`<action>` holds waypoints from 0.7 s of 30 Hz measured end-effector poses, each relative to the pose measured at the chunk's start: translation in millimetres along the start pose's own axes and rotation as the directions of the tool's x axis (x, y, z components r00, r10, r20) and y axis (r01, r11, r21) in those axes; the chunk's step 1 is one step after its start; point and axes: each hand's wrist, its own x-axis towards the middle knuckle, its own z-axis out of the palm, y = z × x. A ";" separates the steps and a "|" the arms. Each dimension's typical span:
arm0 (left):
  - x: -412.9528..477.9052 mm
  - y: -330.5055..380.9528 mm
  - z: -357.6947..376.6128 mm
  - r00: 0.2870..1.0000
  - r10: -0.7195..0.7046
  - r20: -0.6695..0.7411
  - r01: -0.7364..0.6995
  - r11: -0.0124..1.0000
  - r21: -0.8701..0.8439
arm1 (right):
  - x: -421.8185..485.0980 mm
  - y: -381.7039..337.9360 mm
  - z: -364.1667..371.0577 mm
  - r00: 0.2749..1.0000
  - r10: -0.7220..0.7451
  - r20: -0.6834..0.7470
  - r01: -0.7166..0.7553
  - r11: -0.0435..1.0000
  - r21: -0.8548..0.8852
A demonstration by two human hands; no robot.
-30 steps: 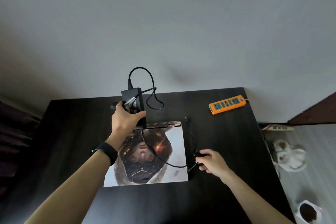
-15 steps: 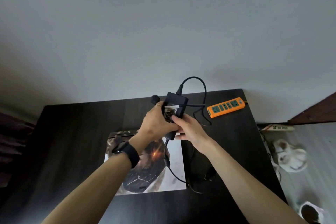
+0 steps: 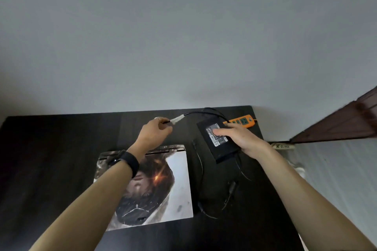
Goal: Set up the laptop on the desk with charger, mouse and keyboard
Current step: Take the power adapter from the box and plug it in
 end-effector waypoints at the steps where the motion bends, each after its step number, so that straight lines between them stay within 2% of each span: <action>1: -1.7 1.3 12.1 0.999 -0.001 0.035 0.002 1.000 -0.029 | 1.0 -0.3 -1.7 0.999 -0.020 -0.035 0.022 0.999 0.045; 3: -6.4 -0.8 42.1 0.998 -0.027 0.053 0.030 0.997 -0.065 | 9.8 0.3 -3.6 0.986 -0.075 -0.146 0.080 0.996 0.026; 4: -9.2 -4.8 60.1 0.997 -0.051 0.060 0.052 0.999 -0.013 | 17.7 3.2 -4.5 0.974 -0.103 -0.200 0.101 0.995 -0.022; 7: -14.0 -24.5 119.8 0.979 -0.127 0.162 0.074 0.951 0.300 | 49.0 14.4 -6.7 0.933 -0.137 -0.333 0.104 0.988 -0.116; 9: -14.1 -32.3 156.1 0.967 -0.148 0.207 0.045 0.900 0.434 | 73.3 20.1 -8.4 0.916 -0.092 -0.391 0.081 0.996 -0.045; 12: -3.0 -32.0 193.7 0.974 -0.124 0.192 -0.010 0.817 0.576 | 106.2 31.6 -13.0 0.903 0.006 -0.429 0.057 0.989 0.135; 15: 17.5 -31.8 210.8 0.979 -0.091 0.182 -0.052 0.754 0.655 | 139.4 48.7 -16.5 0.892 0.050 -0.449 0.040 0.981 0.188; 18: 36.5 -34.2 205.9 0.979 -0.098 0.180 -0.030 0.800 0.600 | 159.9 54.4 -14.8 0.884 0.054 -0.465 0.053 0.976 0.213; 19: 40.5 -34.5 198.9 0.978 -0.137 0.156 0.035 0.851 0.525 | 164.5 54.3 -13.8 0.882 0.066 -0.467 0.053 0.970 0.237; 21: 48.3 -34.2 175.8 0.967 -0.233 0.105 0.208 0.956 0.207 | 171.4 51.3 -10.5 0.868 0.085 -0.490 0.066 0.957 0.281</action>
